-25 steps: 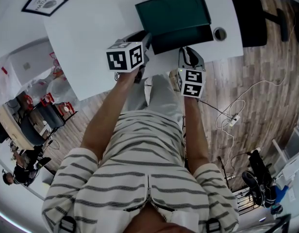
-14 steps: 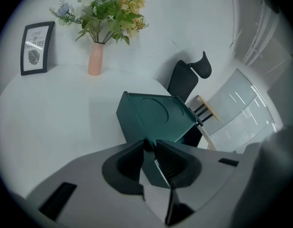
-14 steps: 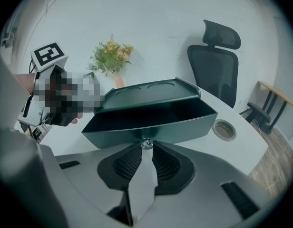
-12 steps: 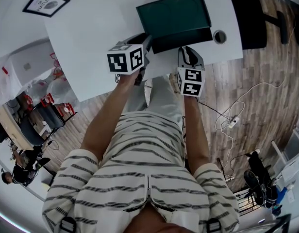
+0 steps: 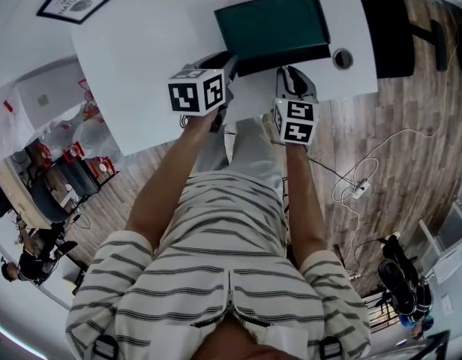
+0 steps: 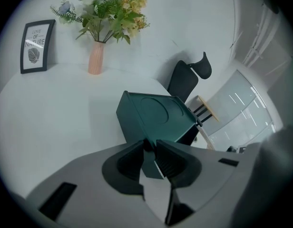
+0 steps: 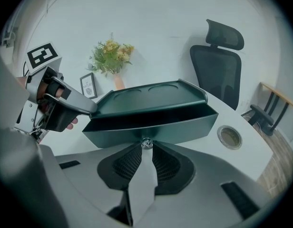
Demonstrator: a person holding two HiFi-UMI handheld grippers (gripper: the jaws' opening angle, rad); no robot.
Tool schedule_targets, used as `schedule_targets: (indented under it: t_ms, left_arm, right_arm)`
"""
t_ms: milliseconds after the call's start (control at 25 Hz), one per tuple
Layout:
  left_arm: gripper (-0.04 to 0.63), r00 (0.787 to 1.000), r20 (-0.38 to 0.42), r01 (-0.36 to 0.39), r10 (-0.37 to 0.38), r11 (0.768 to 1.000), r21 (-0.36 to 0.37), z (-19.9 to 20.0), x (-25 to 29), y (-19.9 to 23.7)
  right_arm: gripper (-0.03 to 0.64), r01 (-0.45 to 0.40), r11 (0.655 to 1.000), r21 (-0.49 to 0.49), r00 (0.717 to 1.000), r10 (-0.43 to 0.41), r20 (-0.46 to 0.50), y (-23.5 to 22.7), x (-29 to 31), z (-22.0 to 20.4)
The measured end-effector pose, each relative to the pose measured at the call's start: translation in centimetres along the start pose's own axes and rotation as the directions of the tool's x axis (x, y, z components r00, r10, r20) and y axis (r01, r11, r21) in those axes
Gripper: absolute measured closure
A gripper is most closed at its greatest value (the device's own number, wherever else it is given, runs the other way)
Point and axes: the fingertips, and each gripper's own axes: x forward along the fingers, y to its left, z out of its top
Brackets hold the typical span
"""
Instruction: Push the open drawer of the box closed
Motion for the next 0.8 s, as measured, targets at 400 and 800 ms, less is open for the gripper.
schedule_targets:
  t_ms: [400,800]
  left_arm:
    - [0.508,1.000,0.001,0.001,-0.001,1.000,0.000,0.2,-0.2,0.1]
    - [0.506,1.000,-0.003,0.005,-0.005,1.000,-0.005,0.2,-0.1,0.0]
  right_arm:
    - [0.535,-0.001,1.000,-0.003,1.000,0.001,0.003,0.1,0.6,0.9]
    - [0.535,-0.002,1.000,-0.008,1.000,0.002,0.005,-0.1,1.2,1.6]
